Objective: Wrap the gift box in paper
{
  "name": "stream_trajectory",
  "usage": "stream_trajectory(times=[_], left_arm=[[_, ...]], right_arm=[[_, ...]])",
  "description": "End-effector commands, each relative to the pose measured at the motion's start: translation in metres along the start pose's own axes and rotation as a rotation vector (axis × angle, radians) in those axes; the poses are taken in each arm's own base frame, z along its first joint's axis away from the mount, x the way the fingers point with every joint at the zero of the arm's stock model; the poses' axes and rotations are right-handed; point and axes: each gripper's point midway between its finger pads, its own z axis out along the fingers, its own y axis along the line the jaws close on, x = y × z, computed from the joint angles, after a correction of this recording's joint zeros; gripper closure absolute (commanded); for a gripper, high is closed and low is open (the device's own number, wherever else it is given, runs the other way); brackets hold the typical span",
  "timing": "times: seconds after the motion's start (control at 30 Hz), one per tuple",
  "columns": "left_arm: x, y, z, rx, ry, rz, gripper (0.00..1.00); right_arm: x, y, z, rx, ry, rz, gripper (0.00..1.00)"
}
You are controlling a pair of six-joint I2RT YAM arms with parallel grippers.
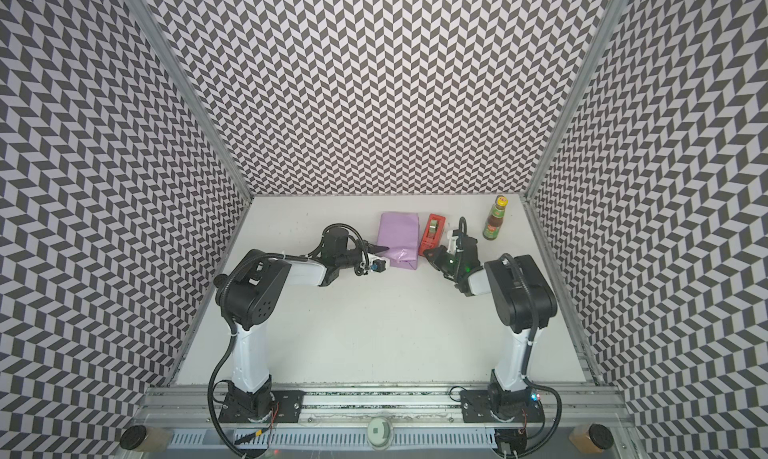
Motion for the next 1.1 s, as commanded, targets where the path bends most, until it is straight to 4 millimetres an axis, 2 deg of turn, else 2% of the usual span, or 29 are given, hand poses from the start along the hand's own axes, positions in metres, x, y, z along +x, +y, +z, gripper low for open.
stream_trajectory(times=[0.0, 0.27, 0.37, 0.43, 0.6, 0.7, 0.77, 0.87, 0.97, 1.07], left_arm=[[0.029, -0.057, 0.003, 0.156, 0.093, -0.127, 0.7], [0.029, -0.056, 0.003, 0.155, 0.093, -0.128, 0.7], [0.029, -0.057, 0.003, 0.155, 0.093, -0.127, 0.7], [0.029, -0.058, 0.003, 0.157, 0.093, -0.128, 0.7], [0.029, -0.058, 0.003, 0.158, 0.094, -0.128, 0.7], [0.029, -0.058, 0.003, 0.159, 0.093, -0.127, 0.7], [0.029, -0.058, 0.003, 0.158, 0.095, -0.127, 0.7], [0.03, -0.058, 0.002, 0.158, 0.097, -0.127, 0.7], [0.03, -0.058, 0.003, 0.159, 0.096, -0.126, 0.7], [0.031, -0.058, 0.003, 0.157, 0.1, -0.129, 0.7]], right_arm=[[0.02, -0.061, -0.001, 0.231, 0.024, 0.07, 1.0], [0.024, -0.084, -0.006, 0.316, -0.005, 0.088, 1.0], [0.024, -0.077, -0.006, 0.281, -0.001, 0.064, 1.0], [0.02, -0.056, -0.01, 0.196, -0.024, 0.009, 1.0], [0.002, 0.033, -0.045, -0.023, -0.131, -0.336, 1.0], [0.017, 0.091, -0.061, -0.215, -0.14, -0.567, 1.0], [0.043, 0.119, -0.064, -0.328, -0.1, -0.718, 1.0], [0.081, 0.142, -0.067, -0.484, -0.056, -0.894, 1.0], [0.101, 0.153, -0.074, -0.608, -0.063, -0.98, 1.0], [0.106, 0.153, -0.068, -0.65, -0.075, -1.026, 1.0]])
